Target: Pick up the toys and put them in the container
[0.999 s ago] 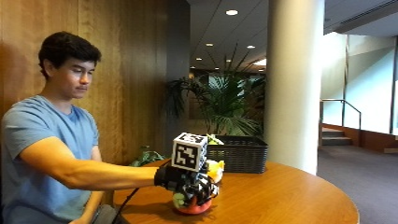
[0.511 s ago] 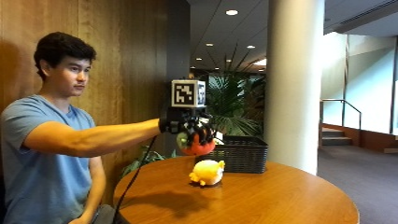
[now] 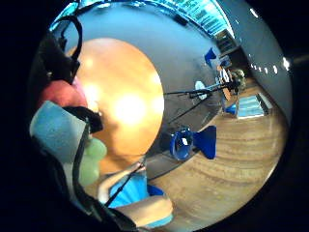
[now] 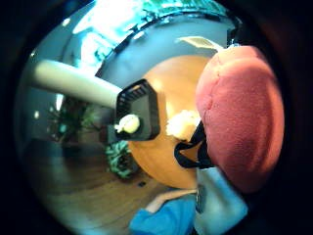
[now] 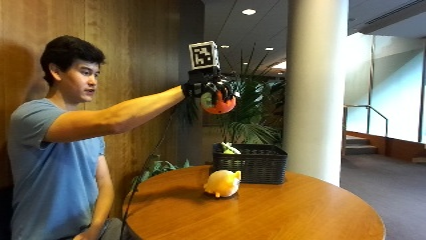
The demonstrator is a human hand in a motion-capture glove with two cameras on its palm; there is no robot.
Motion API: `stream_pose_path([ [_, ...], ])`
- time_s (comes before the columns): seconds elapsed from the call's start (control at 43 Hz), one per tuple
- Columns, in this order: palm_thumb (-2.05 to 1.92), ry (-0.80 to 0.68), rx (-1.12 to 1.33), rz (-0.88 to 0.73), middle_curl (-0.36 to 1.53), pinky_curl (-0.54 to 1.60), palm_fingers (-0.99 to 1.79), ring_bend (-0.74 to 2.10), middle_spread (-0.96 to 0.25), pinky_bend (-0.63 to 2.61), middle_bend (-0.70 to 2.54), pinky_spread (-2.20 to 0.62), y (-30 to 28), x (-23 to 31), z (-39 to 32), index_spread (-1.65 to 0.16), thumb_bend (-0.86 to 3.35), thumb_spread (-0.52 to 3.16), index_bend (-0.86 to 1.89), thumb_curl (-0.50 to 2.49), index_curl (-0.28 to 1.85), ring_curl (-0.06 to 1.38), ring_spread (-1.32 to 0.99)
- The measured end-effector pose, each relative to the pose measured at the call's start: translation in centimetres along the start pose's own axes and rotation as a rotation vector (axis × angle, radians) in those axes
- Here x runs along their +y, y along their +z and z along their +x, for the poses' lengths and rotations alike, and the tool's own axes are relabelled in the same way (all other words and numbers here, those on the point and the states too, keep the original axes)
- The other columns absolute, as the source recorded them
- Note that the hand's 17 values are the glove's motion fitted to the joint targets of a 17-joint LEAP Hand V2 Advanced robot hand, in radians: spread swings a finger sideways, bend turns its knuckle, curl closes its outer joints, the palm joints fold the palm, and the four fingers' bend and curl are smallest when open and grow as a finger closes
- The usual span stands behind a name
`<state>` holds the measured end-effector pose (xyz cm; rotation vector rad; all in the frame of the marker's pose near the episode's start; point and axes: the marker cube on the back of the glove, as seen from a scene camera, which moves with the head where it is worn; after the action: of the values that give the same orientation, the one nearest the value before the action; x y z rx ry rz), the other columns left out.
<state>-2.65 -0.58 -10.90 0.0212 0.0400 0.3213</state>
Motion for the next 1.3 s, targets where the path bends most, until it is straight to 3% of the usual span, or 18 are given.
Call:
stream_pose_path([
  [0.116, 0.59, -0.102, -0.135, -0.013, 0.67, 0.44, 0.67, 1.05, -0.38, 1.26, 0.40, -0.40, -0.7, -0.9, -5.4, -0.32, 0.08, 1.04, 0.16, 0.69, 0.35, 0.66, -0.47],
  [0.232, 0.58, -0.058, -0.150, 0.003, 0.70, 0.44, 0.65, 1.05, -0.38, 1.27, 0.39, -0.39, -0.1, -2.3, -9.9, -0.32, 0.06, 1.05, 0.15, 0.70, 0.35, 0.66, -0.47],
  [0.558, 0.54, -0.298, -0.060, 0.064, 0.75, 0.44, 0.58, 1.07, -0.36, 1.28, 0.33, -0.39, 3.5, -4.8, -21.8, -0.30, 0.03, 1.17, 0.13, 0.70, 0.35, 0.66, -0.44],
  [0.604, 0.53, -0.270, -0.059, 0.065, 0.76, 0.44, 0.57, 1.07, -0.35, 1.28, 0.32, -0.38, 4.1, -5.4, -23.3, -0.30, 0.02, 1.20, 0.13, 0.69, 0.34, 0.66, -0.43],
  [0.697, 0.52, -0.063, -0.074, 0.057, 0.77, 0.44, 0.57, 1.07, -0.33, 1.28, 0.31, -0.38, 5.2, -7.1, -26.1, -0.30, 0.02, 1.24, 0.13, 0.68, 0.34, 0.65, -0.43],
  [0.79, 0.51, -0.279, -0.115, 0.041, 0.78, 0.44, 0.57, 1.07, -0.32, 1.28, 0.30, -0.38, 6.4, -7.0, -26.9, -0.29, 0.01, 1.28, 0.14, 0.67, 0.34, 0.65, -0.42],
  [0.929, 0.48, -0.352, -0.139, 0.042, 0.79, 0.44, 0.55, 1.07, -0.30, 1.28, 0.29, -0.37, 8.8, -8.0, -23.8, -0.29, 0.00, 1.35, 0.12, 0.65, 0.33, 0.64, -0.41],
  [1.138, 0.34, -0.428, -0.201, -0.002, 0.78, 0.43, 0.50, 1.07, -0.25, 1.29, 0.22, -0.36, 11.9, -8.6, -26.2, -0.28, -0.04, 1.41, 0.12, 0.57, 0.31, 0.62, -0.39],
  [1.185, 0.30, -0.424, -0.231, -0.016, 0.78, 0.44, 0.44, 1.04, -0.23, 1.31, 0.20, -0.35, 12.2, -8.7, -26.8, -0.28, -0.04, 1.40, 0.11, 0.54, 0.31, 0.62, -0.37],
  [1.231, 0.14, -0.401, -0.237, -0.026, 0.76, 0.46, 0.13, 0.95, -0.16, 1.34, 0.13, -0.28, 12.5, -8.8, -27.1, -0.28, -0.11, 1.32, 0.13, 0.49, 0.32, 0.62, -0.29],
  [1.301, 0.02, -0.379, -0.228, -0.043, 0.72, 0.48, -0.05, 0.82, -0.09, 1.42, 0.11, -0.21, 13.0, -8.9, -27.4, -0.28, -0.11, 1.25, 0.16, 0.45, 0.34, 0.60, -0.20],
])
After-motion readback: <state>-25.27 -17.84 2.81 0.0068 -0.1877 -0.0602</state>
